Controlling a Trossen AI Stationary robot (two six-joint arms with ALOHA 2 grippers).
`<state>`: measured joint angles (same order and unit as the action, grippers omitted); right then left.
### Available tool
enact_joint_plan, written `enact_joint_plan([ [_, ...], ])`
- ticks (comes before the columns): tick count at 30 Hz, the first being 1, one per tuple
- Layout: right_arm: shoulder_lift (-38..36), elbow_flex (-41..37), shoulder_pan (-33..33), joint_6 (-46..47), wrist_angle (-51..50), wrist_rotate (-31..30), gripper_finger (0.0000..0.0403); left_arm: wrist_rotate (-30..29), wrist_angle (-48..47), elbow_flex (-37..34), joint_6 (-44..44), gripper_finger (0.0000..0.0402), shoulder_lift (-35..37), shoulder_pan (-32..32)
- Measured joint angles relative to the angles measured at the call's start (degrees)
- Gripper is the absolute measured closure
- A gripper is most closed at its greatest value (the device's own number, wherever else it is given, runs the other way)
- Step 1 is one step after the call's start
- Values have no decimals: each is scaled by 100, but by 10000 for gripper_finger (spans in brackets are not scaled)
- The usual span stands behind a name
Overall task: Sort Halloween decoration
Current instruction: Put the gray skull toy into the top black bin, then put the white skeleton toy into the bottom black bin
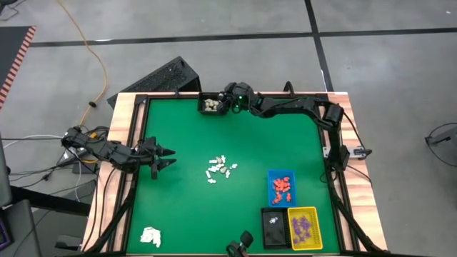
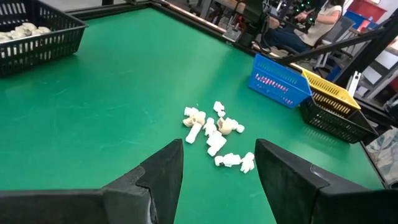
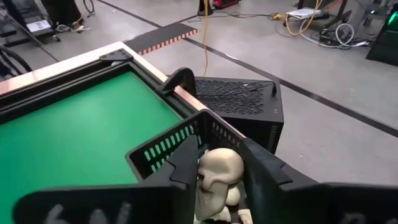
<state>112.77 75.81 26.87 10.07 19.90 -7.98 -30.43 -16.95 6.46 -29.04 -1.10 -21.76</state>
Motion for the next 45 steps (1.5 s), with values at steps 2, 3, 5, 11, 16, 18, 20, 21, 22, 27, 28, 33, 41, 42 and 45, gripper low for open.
enact_joint_plan([
  [2,0,0,3,2,2,26,271,-1,5,0,-5,213,0,0],
  [3,0,0,3,2,4,37,262,-1,13,0,-11,213,0,0],
  [5,0,0,7,2,4,48,247,3,13,0,-25,213,0,0],
  [11,0,0,29,128,-88,92,221,8,13,0,-66,213,0,0],
  [16,-92,-2,-56,-121,-409,1705,222,18,0,0,-71,213,0,0],
  [18,-219,-11,-159,-200,-859,2596,226,76,-10,0,-63,213,0,-2],
  [20,-266,-3,-320,-431,-1265,3314,229,137,-17,0,-63,213,0,-2],
  [21,-322,-8,-403,-555,-1691,3574,230,157,-29,0,-63,213,0,0],
  [22,-362,-22,-517,-708,-2100,3729,231,165,-35,0,-65,213,0,-2],
  [27,-410,-50,-1228,-1424,-3464,3519,234,167,-31,-2,-67,213,0,-1],
  [28,-406,-137,-1398,-1509,-3415,3343,235,167,-33,-2,-63,213,0,-1],
  [33,-391,-688,-2125,-1890,-3017,2528,235,150,-19,-2,-69,213,0,0],
  [41,-408,-1637,-2728,-1880,-1497,1857,235,141,-12,-2,-76,213,0,-1],
  [42,-411,-1708,-2729,-1870,-1384,1828,235,140,-12,-2,-82,213,-1,-1],
  [45,-417,-1968,-2668,-1855,-1078,1818,235,124,-13,-2,-158,213,0,0],
])
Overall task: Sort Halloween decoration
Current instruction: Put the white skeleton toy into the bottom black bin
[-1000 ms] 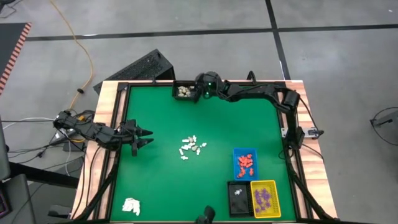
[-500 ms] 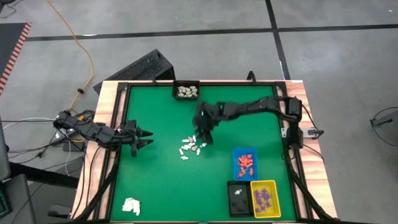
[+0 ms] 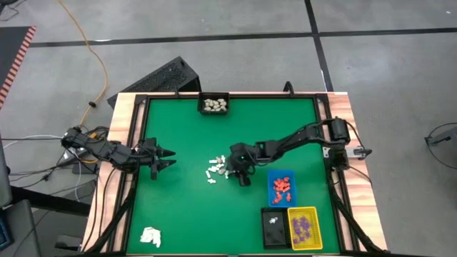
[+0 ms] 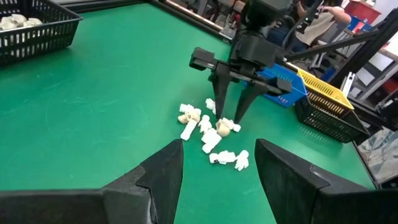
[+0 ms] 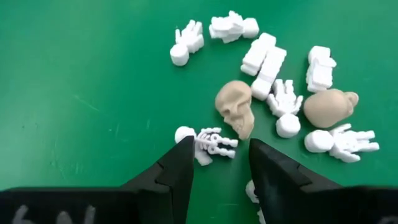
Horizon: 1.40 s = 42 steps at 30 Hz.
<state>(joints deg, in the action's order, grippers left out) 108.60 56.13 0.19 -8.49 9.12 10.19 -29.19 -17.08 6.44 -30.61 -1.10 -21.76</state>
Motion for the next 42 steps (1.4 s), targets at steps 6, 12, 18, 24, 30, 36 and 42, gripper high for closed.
enact_joint_plan([
  [6,-5,-433,131,177,569,42,236,-9,1,0,-54,213,0,-1],
  [12,-7,-467,143,113,545,42,248,-83,1,0,-54,213,-2,-1],
  [18,-176,-491,282,100,355,46,257,-79,0,0,-69,213,0,-1],
  [24,-712,-521,292,-54,-259,-192,257,-79,-15,0,-67,213,0,-2],
  [30,-836,-515,297,-122,-487,-297,257,-120,-2,0,-56,213,-1,-1],
  [36,-844,-504,292,-227,-305,-369,257,-155,-8,0,-63,213,0,0],
  [42,-802,-506,404,-427,-571,-439,257,-129,-15,0,-63,213,0,0],
])
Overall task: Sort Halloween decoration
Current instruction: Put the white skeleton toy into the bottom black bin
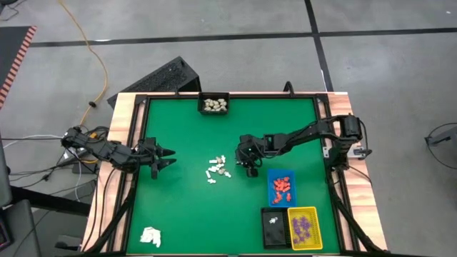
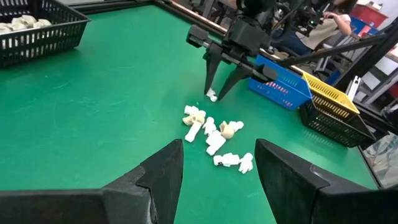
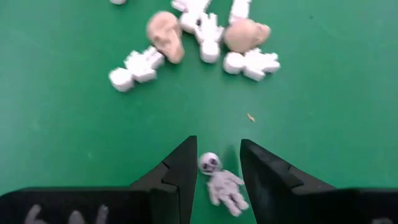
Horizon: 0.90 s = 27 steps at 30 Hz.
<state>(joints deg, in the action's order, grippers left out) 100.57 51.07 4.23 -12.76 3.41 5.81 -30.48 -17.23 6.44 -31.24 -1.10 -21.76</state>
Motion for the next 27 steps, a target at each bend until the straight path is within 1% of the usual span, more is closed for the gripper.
enact_joint_plan([
  [4,0,-196,50,-127,66,-1,257,-7,-2,0,6,213,0,-2],
  [9,-16,-522,123,11,263,-2,257,-14,-4,0,6,213,-2,0],
  [12,-24,-732,106,205,626,-202,258,-85,-7,0,9,213,-2,0],
  [14,-24,-750,89,265,639,-381,265,-128,-4,0,9,213,-2,-2],
  [17,-24,-754,89,278,628,-482,286,-136,-4,0,6,213,0,0],
  [24,-26,-761,89,408,646,-567,354,-142,-4,0,1,213,-1,-1],
  [27,-141,-769,26,479,616,-630,378,-146,-4,0,0,213,-2,-1],
])
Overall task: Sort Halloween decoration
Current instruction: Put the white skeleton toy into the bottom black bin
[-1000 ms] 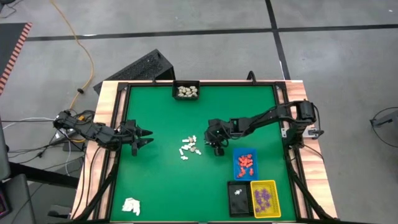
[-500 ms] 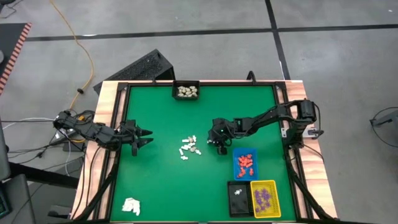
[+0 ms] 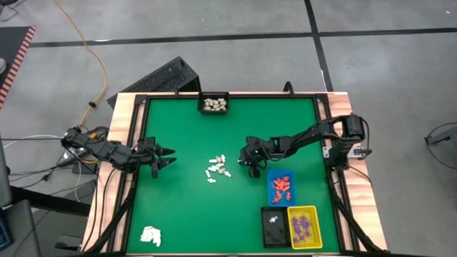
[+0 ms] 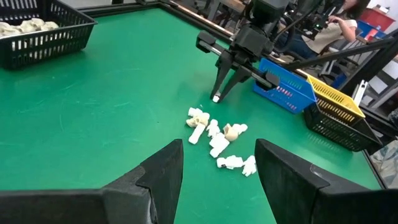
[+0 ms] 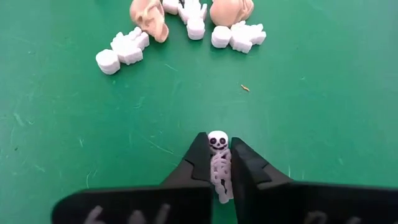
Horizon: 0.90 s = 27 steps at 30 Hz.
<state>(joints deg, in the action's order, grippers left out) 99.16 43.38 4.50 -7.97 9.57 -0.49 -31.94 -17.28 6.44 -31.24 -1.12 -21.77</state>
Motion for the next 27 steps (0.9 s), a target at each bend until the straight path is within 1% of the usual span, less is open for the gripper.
enact_joint_plan([
  [3,-267,-25,-70,7,-145,-70,391,-1,0,0,-2,213,0,1],
  [6,-658,-25,-109,72,-167,-127,392,0,2,0,-5,213,0,-1],
  [10,-1360,-14,-302,519,-385,-178,388,0,4,0,-9,213,0,0],
  [13,-1908,-14,-646,967,-600,-176,388,2,4,0,-9,213,0,-1],
  [17,-2562,-5,-1394,1789,-954,-120,388,2,4,0,-3,213,1,-1],
  [21,-2991,-5,-2376,2889,-1342,-122,388,2,2,0,-34,213,2,1],
  [24,-3057,-5,-3131,3867,-1406,-150,388,2,2,0,-50,213,0,1],
  [27,-2978,-5,-3831,4859,-1392,-449,388,-10,2,0,-52,213,1,0],
])
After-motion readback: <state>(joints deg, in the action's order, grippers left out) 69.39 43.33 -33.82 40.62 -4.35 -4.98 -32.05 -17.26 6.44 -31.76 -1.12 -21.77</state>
